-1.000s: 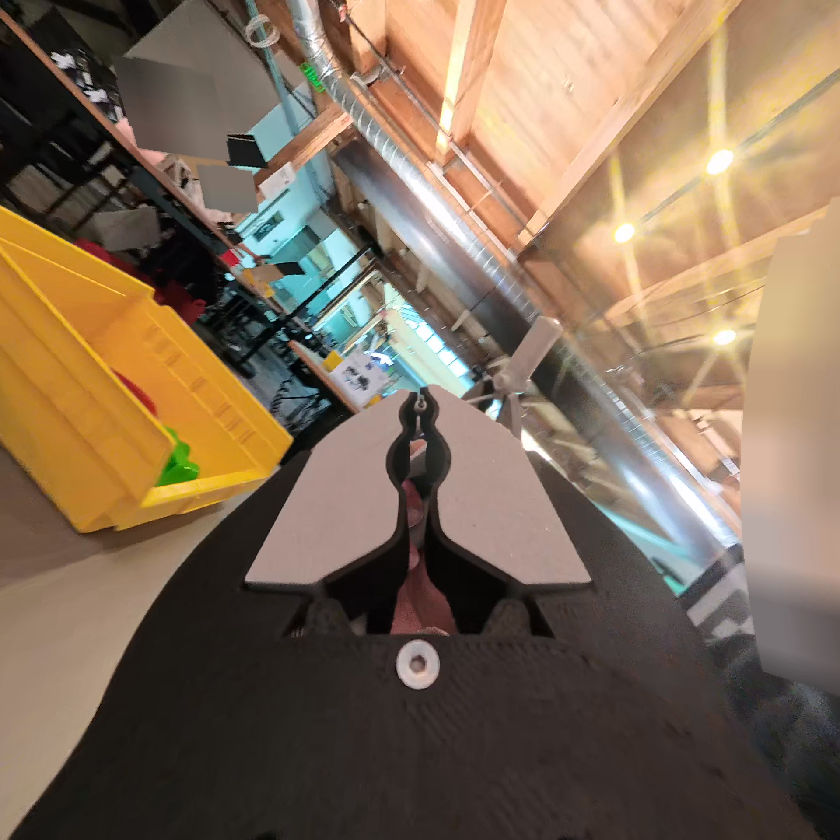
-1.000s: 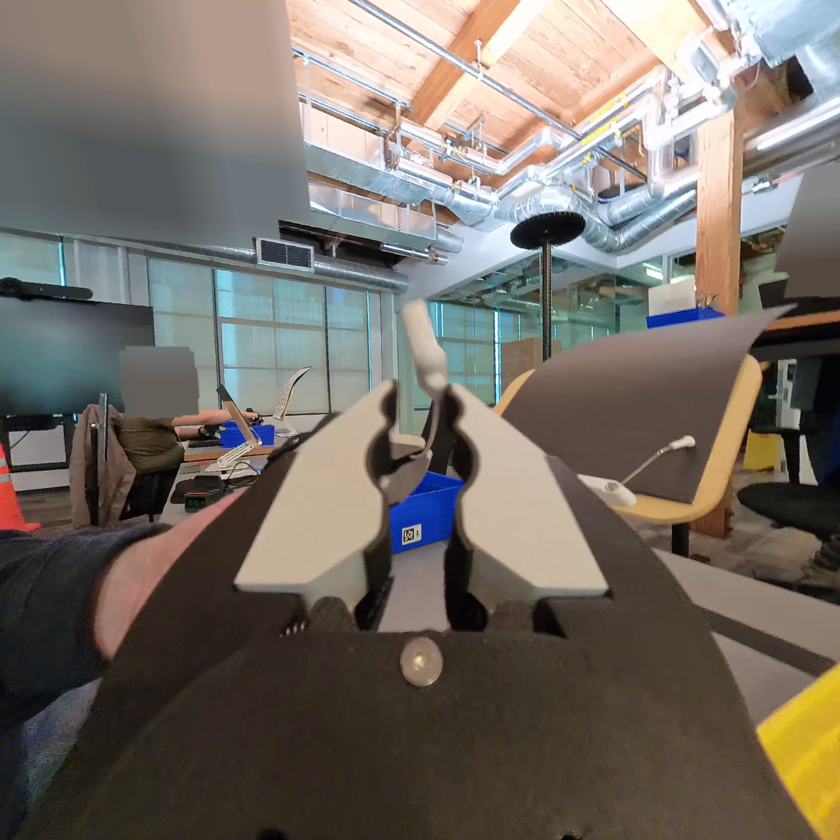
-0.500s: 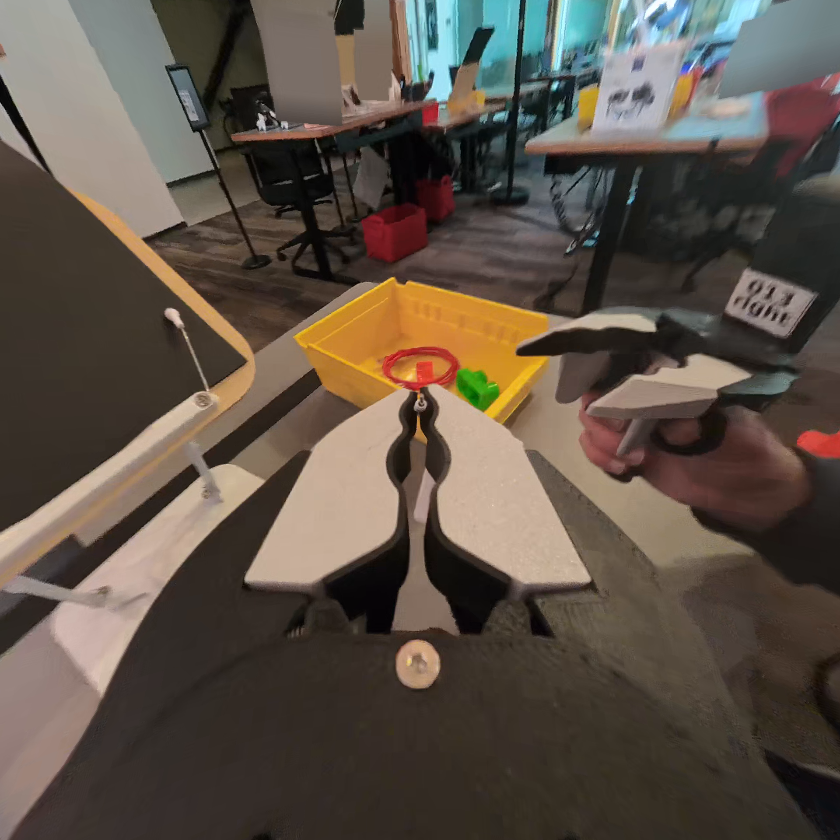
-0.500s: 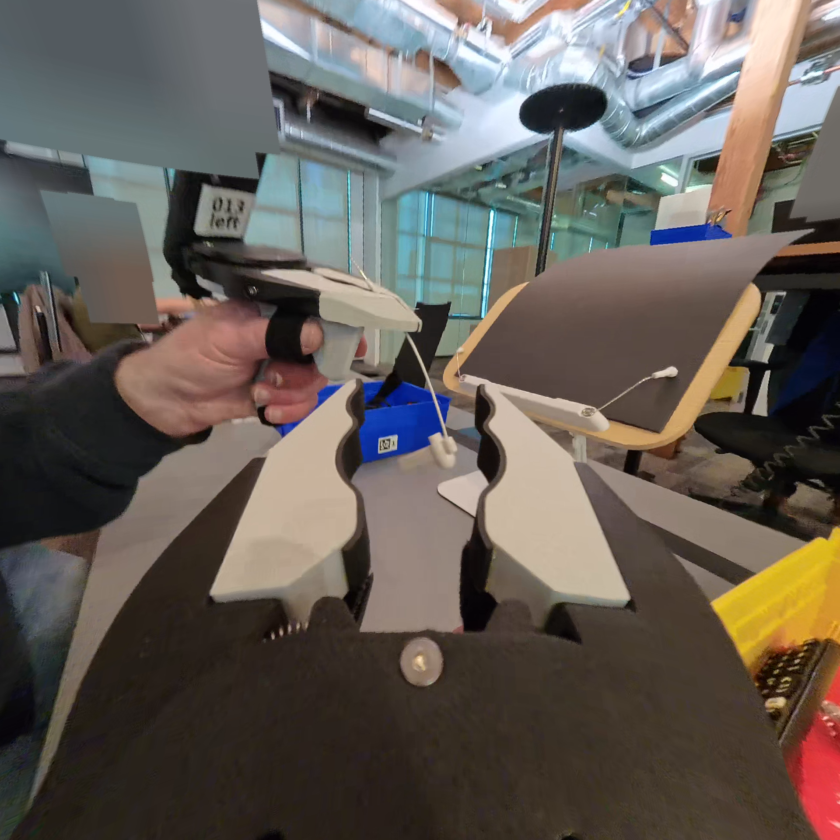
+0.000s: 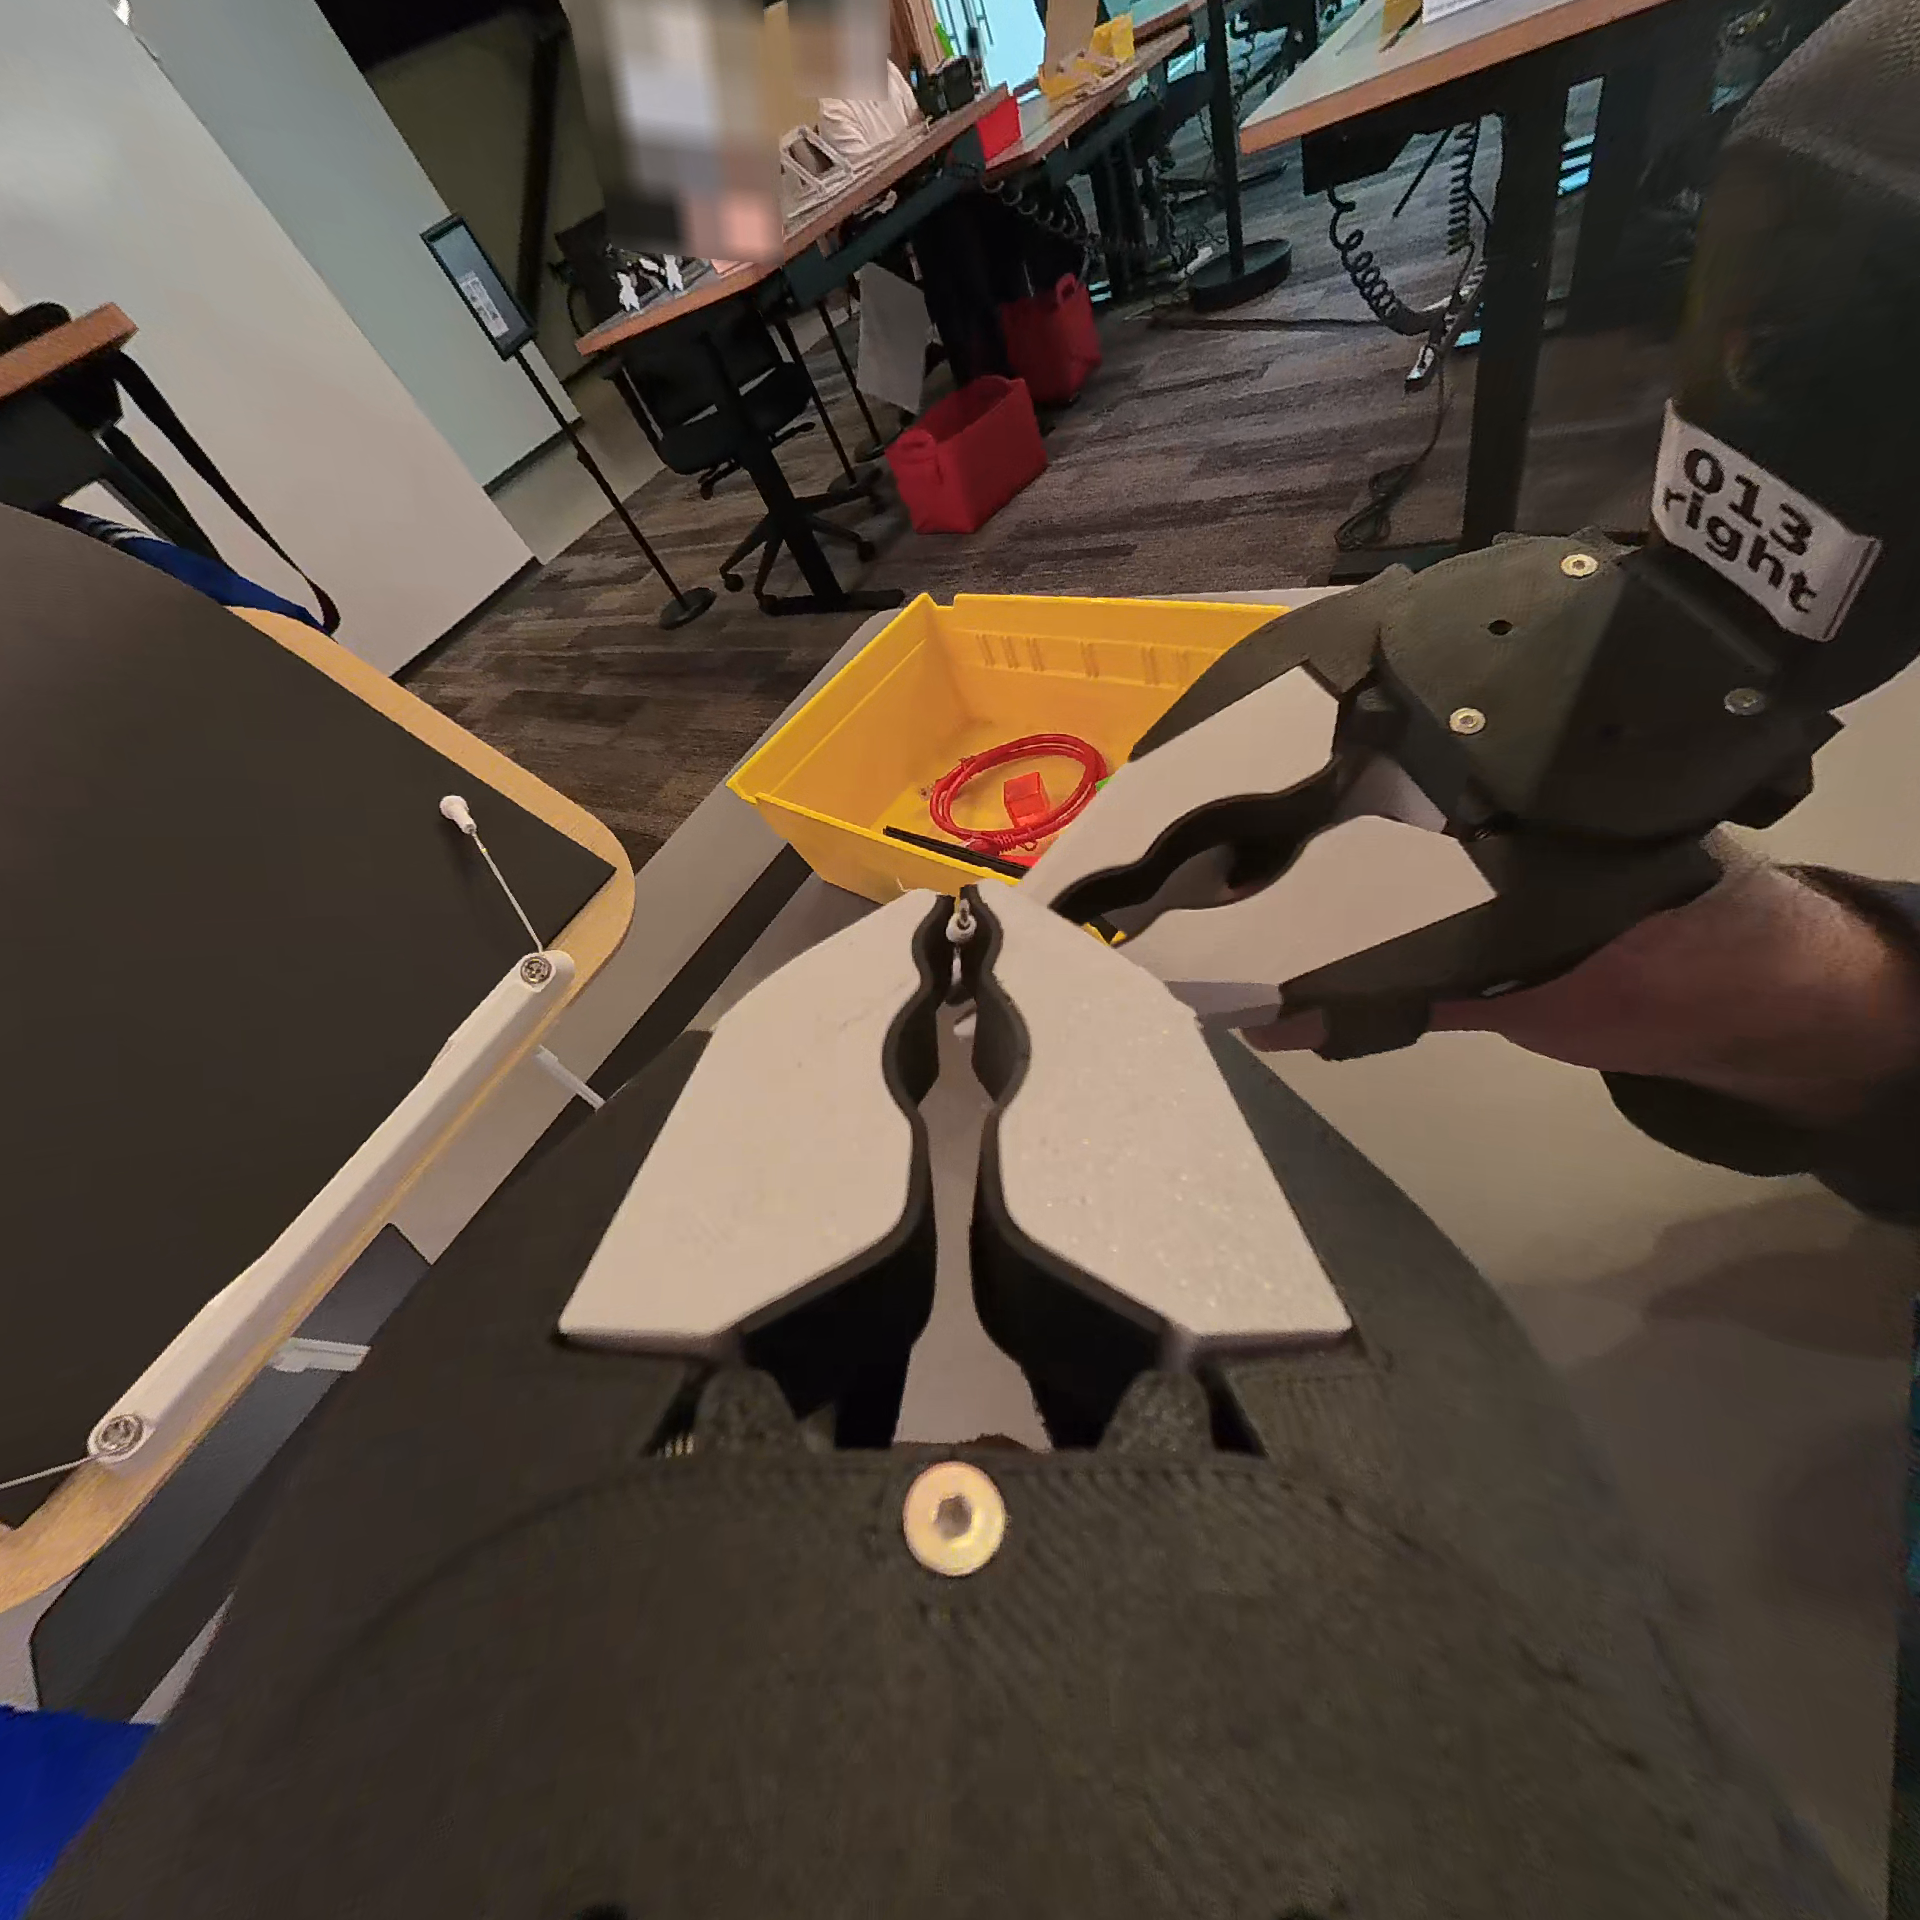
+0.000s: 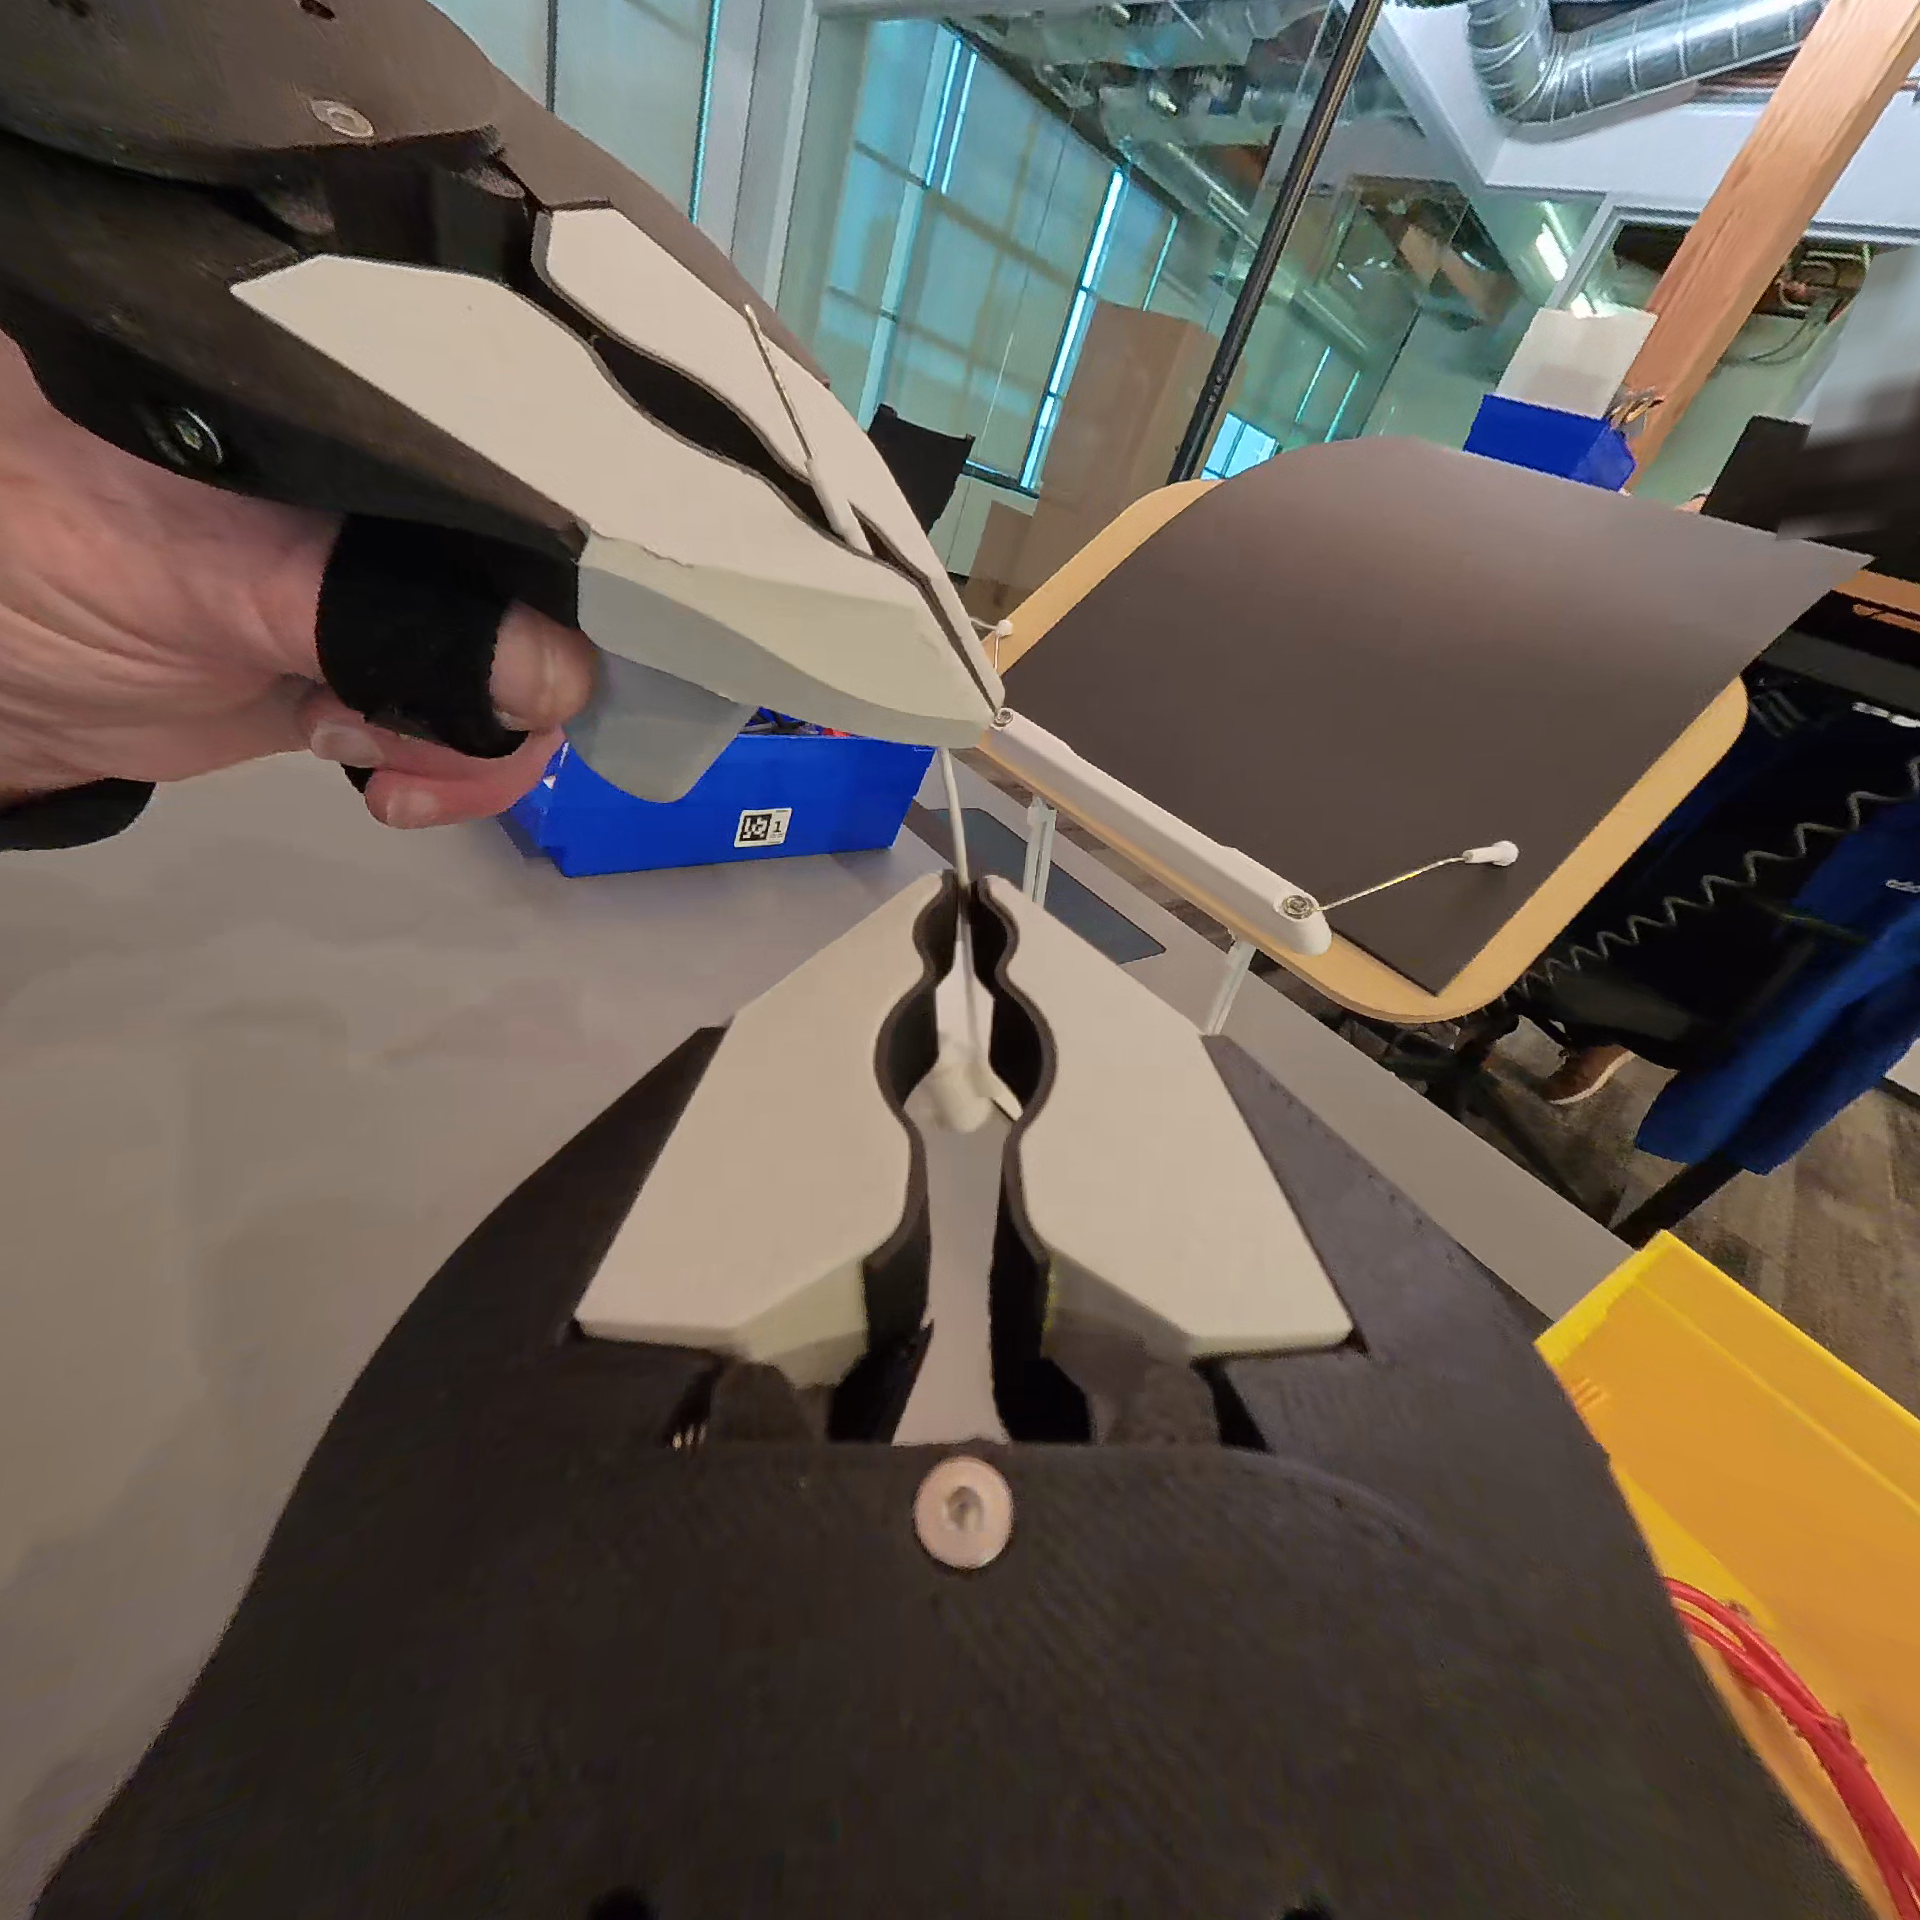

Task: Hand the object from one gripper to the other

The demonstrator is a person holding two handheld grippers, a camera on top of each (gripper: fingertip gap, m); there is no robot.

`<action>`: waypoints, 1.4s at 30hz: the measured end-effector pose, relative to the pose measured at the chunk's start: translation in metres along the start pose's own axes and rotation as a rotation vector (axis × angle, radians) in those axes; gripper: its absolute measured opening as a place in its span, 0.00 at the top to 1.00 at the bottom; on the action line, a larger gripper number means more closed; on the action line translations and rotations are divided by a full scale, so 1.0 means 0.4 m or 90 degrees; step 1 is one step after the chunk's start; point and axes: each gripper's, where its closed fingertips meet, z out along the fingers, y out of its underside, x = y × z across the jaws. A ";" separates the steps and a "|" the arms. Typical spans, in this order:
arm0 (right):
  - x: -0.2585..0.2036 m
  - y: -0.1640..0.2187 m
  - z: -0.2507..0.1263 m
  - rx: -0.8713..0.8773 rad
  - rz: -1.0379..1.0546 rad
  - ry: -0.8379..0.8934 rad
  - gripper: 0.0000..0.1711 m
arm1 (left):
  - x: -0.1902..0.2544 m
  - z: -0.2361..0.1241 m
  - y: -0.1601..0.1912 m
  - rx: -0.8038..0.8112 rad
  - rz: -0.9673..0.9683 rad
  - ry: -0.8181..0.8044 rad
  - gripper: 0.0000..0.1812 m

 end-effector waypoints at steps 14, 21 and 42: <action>0.043 -0.058 -0.040 0.151 0.198 -0.045 1.00 | 0.034 -0.042 -0.034 0.105 -0.128 0.101 0.81; 0.047 -0.113 -0.081 0.287 0.266 -0.113 1.00 | 0.070 -0.037 0.045 0.120 -0.399 0.282 0.63; 0.003 -0.116 -0.093 0.382 0.365 -0.234 1.00 | 0.094 -0.024 0.033 0.383 -0.680 0.507 0.92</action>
